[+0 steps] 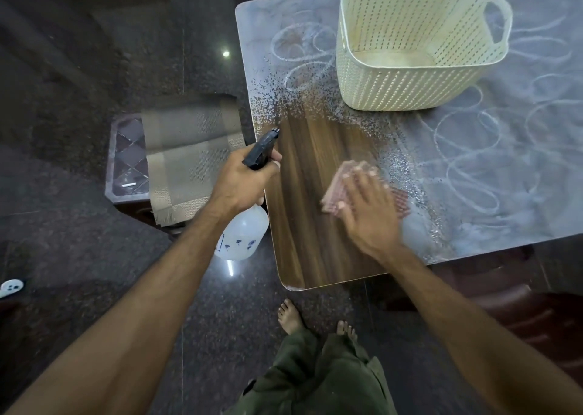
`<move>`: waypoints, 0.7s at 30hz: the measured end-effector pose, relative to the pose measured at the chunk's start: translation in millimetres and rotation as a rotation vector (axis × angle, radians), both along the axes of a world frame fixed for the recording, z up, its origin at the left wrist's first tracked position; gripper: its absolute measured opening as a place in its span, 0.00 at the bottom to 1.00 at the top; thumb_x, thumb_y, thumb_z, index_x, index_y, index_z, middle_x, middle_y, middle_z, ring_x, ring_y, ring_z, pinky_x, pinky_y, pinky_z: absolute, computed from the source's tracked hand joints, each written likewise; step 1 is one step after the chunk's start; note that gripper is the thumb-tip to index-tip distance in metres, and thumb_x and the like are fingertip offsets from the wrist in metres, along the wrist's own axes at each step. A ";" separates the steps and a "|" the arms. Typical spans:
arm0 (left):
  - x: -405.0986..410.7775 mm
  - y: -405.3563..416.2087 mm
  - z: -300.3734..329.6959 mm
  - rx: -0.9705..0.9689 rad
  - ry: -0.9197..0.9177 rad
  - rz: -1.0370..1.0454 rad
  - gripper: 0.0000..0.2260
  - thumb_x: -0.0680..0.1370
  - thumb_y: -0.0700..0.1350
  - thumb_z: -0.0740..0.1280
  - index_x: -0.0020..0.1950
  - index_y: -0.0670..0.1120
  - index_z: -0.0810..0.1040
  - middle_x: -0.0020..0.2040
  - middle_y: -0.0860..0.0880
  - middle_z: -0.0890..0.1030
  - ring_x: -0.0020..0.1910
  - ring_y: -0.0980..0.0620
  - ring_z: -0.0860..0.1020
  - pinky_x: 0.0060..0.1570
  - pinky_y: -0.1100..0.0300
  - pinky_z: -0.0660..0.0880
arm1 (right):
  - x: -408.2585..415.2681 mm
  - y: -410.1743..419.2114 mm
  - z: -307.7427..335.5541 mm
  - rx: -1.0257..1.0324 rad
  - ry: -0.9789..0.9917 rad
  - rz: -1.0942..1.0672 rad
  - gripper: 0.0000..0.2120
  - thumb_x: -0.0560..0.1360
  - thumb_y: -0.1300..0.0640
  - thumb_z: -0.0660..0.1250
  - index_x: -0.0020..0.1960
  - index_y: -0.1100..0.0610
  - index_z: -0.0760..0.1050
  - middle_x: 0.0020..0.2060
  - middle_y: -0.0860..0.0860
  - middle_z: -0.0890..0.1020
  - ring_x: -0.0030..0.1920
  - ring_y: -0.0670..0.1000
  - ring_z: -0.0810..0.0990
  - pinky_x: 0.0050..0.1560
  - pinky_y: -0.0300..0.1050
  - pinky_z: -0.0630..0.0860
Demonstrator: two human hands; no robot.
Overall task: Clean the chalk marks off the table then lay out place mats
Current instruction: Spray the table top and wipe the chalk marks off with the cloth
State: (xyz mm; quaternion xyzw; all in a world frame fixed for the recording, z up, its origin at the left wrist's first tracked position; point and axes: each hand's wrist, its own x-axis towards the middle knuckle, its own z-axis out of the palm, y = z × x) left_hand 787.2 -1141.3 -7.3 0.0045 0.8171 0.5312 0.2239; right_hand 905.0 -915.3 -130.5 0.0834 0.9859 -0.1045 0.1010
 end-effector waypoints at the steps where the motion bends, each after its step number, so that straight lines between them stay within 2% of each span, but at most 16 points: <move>1: 1.4 3.5 0.8 -0.002 -0.001 0.003 0.03 0.78 0.40 0.67 0.49 0.45 0.80 0.42 0.39 0.79 0.19 0.56 0.68 0.23 0.64 0.69 | -1.1 24.2 -0.5 0.018 0.003 -0.094 0.31 0.82 0.38 0.39 0.81 0.48 0.45 0.81 0.53 0.46 0.80 0.55 0.44 0.78 0.59 0.43; 3: 5.2 10.9 1.7 -0.003 -0.007 -0.002 0.03 0.78 0.40 0.67 0.49 0.46 0.80 0.44 0.38 0.80 0.19 0.57 0.69 0.23 0.65 0.69 | -17.3 64.4 1.7 0.045 0.016 -0.231 0.33 0.80 0.38 0.39 0.81 0.52 0.49 0.81 0.55 0.49 0.80 0.57 0.47 0.78 0.60 0.45; 6: 11.9 24.1 0.7 -0.020 -0.001 -0.041 0.03 0.78 0.40 0.67 0.50 0.45 0.80 0.48 0.37 0.81 0.19 0.57 0.70 0.23 0.64 0.71 | -58.3 79.6 4.3 0.013 0.046 -0.283 0.34 0.80 0.38 0.40 0.81 0.53 0.51 0.80 0.56 0.51 0.80 0.58 0.48 0.78 0.59 0.45; 10: 17.0 45.2 1.6 -0.030 -0.002 -0.061 0.03 0.78 0.41 0.67 0.51 0.45 0.80 0.48 0.35 0.81 0.18 0.56 0.70 0.24 0.62 0.71 | -71.4 41.9 4.8 0.002 0.051 -0.111 0.31 0.81 0.40 0.40 0.81 0.52 0.47 0.81 0.55 0.48 0.80 0.58 0.47 0.77 0.58 0.41; 13: 19.4 62.2 4.4 -0.018 -0.009 -0.056 0.05 0.78 0.40 0.67 0.52 0.42 0.80 0.49 0.36 0.81 0.17 0.53 0.69 0.23 0.64 0.69 | -25.6 23.6 4.1 -0.007 0.064 0.055 0.30 0.83 0.41 0.43 0.81 0.50 0.48 0.81 0.52 0.47 0.80 0.55 0.45 0.78 0.54 0.41; 15: 20.6 71.9 5.7 -0.010 -0.015 -0.048 0.05 0.78 0.39 0.67 0.52 0.41 0.80 0.50 0.37 0.81 0.17 0.53 0.69 0.23 0.64 0.69 | 13.9 35.4 3.7 -0.031 0.059 0.068 0.29 0.83 0.40 0.44 0.81 0.49 0.48 0.81 0.50 0.48 0.80 0.53 0.45 0.78 0.52 0.41; 18: 25.6 82.8 3.8 -0.007 -0.034 -0.039 0.05 0.78 0.39 0.67 0.52 0.42 0.80 0.50 0.36 0.81 0.17 0.53 0.68 0.23 0.64 0.69 | 34.9 95.0 -1.3 0.011 0.038 -0.090 0.30 0.82 0.38 0.41 0.81 0.48 0.45 0.81 0.51 0.46 0.80 0.53 0.44 0.79 0.57 0.43; 21: 31.0 92.4 0.2 -0.013 -0.031 -0.034 0.04 0.78 0.39 0.67 0.50 0.44 0.80 0.49 0.37 0.82 0.17 0.54 0.68 0.23 0.63 0.69 | 2.1 143.3 -0.1 0.048 0.050 -0.290 0.32 0.81 0.39 0.43 0.81 0.53 0.52 0.80 0.55 0.53 0.80 0.57 0.49 0.78 0.59 0.47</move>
